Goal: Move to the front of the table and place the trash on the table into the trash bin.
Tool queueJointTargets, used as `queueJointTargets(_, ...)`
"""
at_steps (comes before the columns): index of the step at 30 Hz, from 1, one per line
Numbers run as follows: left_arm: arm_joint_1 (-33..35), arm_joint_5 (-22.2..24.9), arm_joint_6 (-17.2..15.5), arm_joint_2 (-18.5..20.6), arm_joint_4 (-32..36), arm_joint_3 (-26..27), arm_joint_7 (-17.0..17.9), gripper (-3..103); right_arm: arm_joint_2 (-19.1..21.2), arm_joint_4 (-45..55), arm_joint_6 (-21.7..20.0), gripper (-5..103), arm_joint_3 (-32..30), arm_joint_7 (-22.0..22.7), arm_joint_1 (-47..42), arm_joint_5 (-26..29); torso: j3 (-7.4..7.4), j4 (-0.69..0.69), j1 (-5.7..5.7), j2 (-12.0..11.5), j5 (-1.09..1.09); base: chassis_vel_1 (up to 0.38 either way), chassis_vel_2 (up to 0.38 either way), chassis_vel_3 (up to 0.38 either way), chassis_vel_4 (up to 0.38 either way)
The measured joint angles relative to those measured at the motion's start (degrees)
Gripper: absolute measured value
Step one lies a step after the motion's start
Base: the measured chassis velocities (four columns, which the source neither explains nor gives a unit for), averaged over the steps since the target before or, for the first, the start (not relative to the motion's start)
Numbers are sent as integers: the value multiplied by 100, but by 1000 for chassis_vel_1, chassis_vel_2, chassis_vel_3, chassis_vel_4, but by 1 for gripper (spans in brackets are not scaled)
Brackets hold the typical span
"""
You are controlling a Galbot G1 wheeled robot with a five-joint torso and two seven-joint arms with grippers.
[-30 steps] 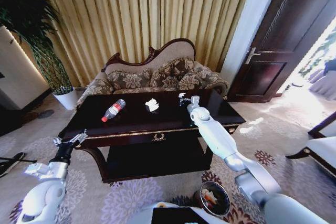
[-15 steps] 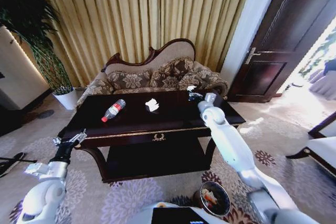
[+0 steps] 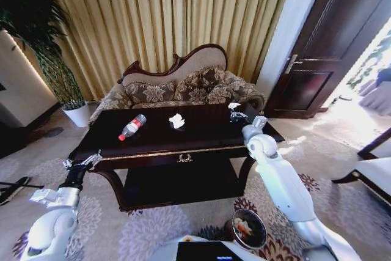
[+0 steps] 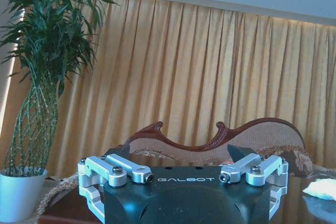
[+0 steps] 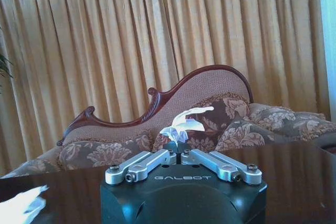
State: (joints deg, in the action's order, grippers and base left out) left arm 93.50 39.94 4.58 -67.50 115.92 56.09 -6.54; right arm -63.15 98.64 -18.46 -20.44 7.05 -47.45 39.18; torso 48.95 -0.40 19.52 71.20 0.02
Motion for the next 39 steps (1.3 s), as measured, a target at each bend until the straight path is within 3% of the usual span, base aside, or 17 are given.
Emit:
queueJointTargets(21, 19, -1, -7, -19, 30, -10, 6, 100, -78, 53, 128, 0, -84, 37, -194, -79, -2, 0, -5, 2, -1, 289, -282, -297, 293)
queueJointTargets(31, 47, -3, -1, -30, 29, -4, -1, 100, -228, -284, 118, 0, 50, -28, -319, -536, 1, 1, -1, -1, -2, 46, -69, -73, 73)
queueJointTargets(37, 72, -3, 12, -59, 39, -1, -27, 100, -360, -913, 21, 0, 123, -102, -413, -874, 3, -2, 8, -5, -1, -52, 45, 35, -44)
queueJointTargets(39, 94, -3, 31, -82, 41, 5, -42, 100, -464, -1374, -8, 0, 128, -116, -440, -1232, 0, 0, 0, -2, 1, 0, 0, 0, 0)
